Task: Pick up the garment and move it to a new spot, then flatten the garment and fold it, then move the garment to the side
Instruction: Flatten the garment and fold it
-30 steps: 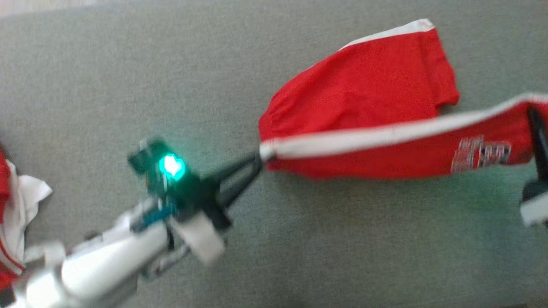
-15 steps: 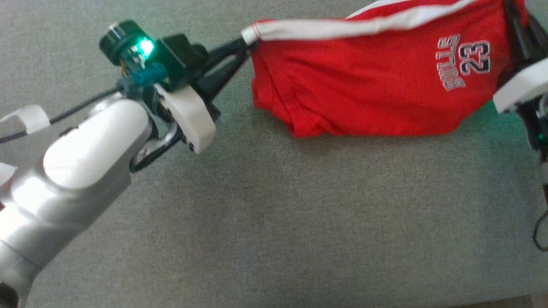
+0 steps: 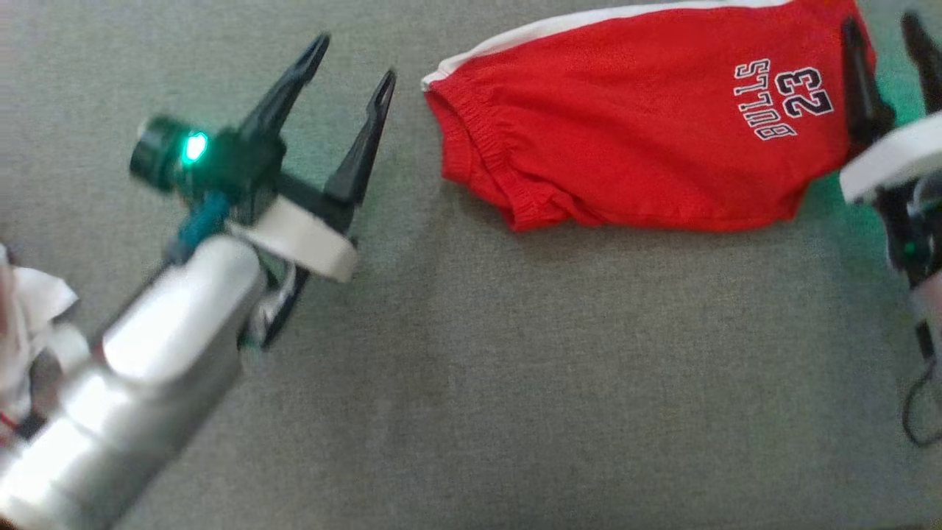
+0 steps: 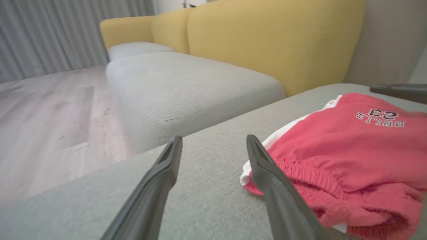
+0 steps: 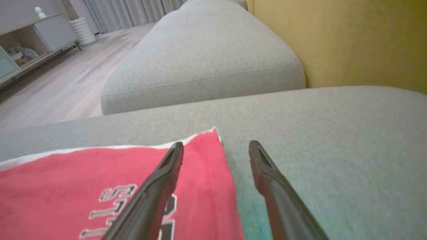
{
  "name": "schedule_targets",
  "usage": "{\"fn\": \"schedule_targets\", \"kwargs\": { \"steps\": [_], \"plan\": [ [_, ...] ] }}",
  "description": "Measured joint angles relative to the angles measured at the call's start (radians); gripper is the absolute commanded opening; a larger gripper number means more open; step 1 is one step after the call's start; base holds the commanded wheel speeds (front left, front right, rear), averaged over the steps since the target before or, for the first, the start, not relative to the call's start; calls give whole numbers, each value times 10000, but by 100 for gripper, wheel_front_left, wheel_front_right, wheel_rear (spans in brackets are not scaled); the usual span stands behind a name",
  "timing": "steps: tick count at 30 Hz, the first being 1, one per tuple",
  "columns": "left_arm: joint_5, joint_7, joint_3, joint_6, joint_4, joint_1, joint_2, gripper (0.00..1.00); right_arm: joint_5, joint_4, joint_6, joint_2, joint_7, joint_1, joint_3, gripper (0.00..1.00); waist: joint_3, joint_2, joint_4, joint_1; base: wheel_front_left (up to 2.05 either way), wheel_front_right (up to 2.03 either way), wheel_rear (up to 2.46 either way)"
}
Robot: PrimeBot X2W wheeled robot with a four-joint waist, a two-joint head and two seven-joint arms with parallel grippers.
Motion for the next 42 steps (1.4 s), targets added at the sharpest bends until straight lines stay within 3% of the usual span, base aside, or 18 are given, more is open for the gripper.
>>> {"fn": "schedule_targets", "kwargs": {
  "steps": [3,8,10,11,12,13,14,15,21,25,29,36,42],
  "plan": [
    [255,-71,980,1122,-1047,1332,-151,100,374,194,0,-121,119,637,-10,100,-203,0,128,-1,0,0,0],
    [2266,-115,2945,2466,-3455,4183,-941,100,920,909,-2,-173,932,1044,-13,100,-498,0,591,-1,0,0,0],
    [2780,-115,3273,2497,-3889,5076,-1312,100,1206,1003,-2,-188,1210,1036,4,100,-584,0,776,-1,0,0,0],
    [2909,-115,3423,2483,-4034,5455,-1542,100,1413,1047,-2,-194,1411,1034,15,93,-634,0,865,-1,0,0,0],
    [3016,-115,3580,2462,-4159,5789,-1755,100,1624,1066,-2,-240,1605,1035,40,93,-689,1,950,-2,0,0,0],
    [3139,-115,3741,2343,-4255,6091,-1969,100,1789,1076,-2,-324,1768,1036,94,73,-753,0,1029,-2,0,0,0],
    [3231,-115,3898,2243,-4316,6340,-2155,100,1893,1089,-2,-393,1806,1045,127,6,-822,0,1092,-1,0,0,0],
    [3323,-115,4084,2128,-4357,6556,-2326,100,1965,1131,-2,-426,1799,1066,136,0,-898,0,1148,-1,0,0,0],
    [3829,-115,4853,1513,-4433,7250,-2849,100,2013,1216,-2,-759,1402,1340,128,0,-1239,1,1173,-1,0,0,0],
    [4286,-115,5465,878,-4466,7455,-3147,100,1885,1214,-2,-1818,1126,1487,-311,0,-1334,1,842,0,0,0,0],
    [4481,-115,5764,548,-4460,7457,-3218,100,1820,859,-2,-2092,1127,1481,-545,0,-1338,0,610,0,0,0,0],
    [4786,-115,6042,-12,-4195,7463,-3465,100,1835,-1764,-2,-1758,1413,1482,-489,0,-1428,0,200,1,0,0,0],
    [4874,-115,6134,-347,-3942,7501,-3693,100,1273,-4086,-2,-807,2278,1677,173,0,-1709,0,182,0,0,0,0]
  ]
}}
